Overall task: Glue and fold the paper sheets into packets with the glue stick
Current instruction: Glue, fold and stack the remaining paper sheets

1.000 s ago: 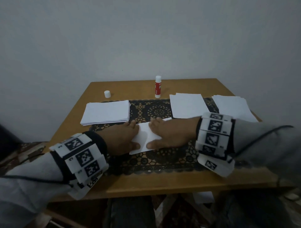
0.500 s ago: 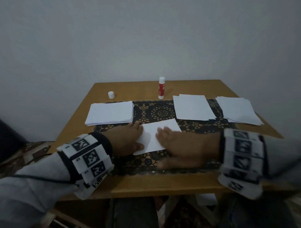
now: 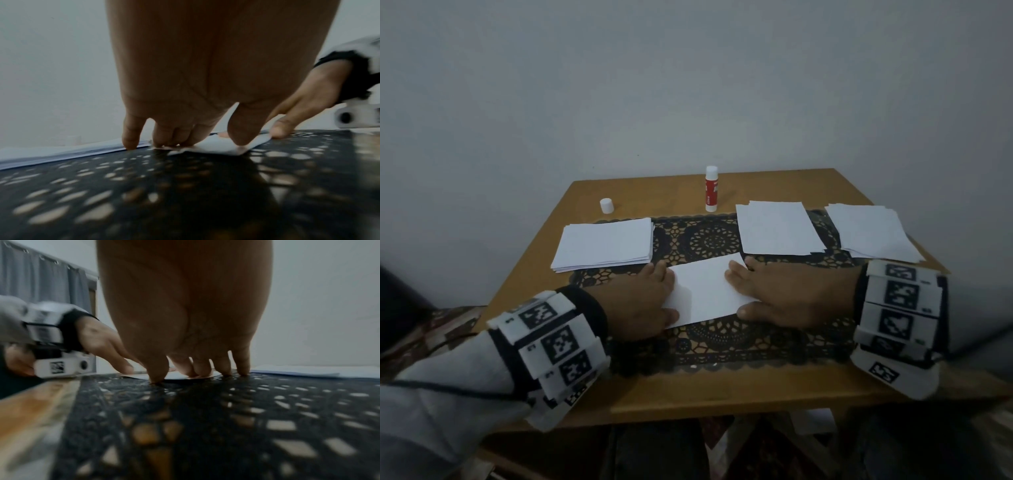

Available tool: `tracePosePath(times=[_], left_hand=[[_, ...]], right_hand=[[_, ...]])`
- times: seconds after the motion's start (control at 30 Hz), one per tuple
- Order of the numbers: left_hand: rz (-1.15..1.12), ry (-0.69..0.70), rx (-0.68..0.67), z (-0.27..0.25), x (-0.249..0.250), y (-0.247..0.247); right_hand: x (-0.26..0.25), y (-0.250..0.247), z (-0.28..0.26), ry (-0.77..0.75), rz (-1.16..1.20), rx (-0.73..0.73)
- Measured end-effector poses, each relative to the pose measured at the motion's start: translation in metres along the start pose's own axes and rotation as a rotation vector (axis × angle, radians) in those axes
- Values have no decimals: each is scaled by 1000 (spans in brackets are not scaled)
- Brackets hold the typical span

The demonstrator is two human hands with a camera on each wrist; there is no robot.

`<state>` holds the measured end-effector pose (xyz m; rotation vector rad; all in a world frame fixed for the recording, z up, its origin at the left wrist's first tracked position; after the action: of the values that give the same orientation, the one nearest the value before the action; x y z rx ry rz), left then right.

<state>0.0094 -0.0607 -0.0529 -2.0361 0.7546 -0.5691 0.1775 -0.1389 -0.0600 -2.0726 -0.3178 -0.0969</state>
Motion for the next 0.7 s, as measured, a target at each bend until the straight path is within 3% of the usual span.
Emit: tracePosePath(times=[0.17, 0.33, 0.5, 0.63, 0.7], left_hand=[[-12, 177, -109, -9, 35, 10], [-8, 19, -32, 16, 19, -13], [7, 149, -139, 3, 43, 3], [-32, 32, -53, 13, 23, -12], [-14, 47, -74, 10, 27, -8]], right_hand=[[5, 2, 6, 2, 0, 11], [1, 6, 0, 0, -10, -15], [2, 6, 0, -10, -29, 4], [2, 6, -2, -15, -4, -2], [2, 6, -2, -18, -6, 3]])
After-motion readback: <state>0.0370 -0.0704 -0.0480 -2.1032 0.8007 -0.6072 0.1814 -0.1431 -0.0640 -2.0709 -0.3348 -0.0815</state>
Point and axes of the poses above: each hand's wrist, its own z-axis towards the middle knuckle, its own y-axis out of the palm, x = y × z, the point moved 4 cm from there along z, towards the middle knuckle, and after that the axes turned 12 degrees about -z, right-handed, at the moved point
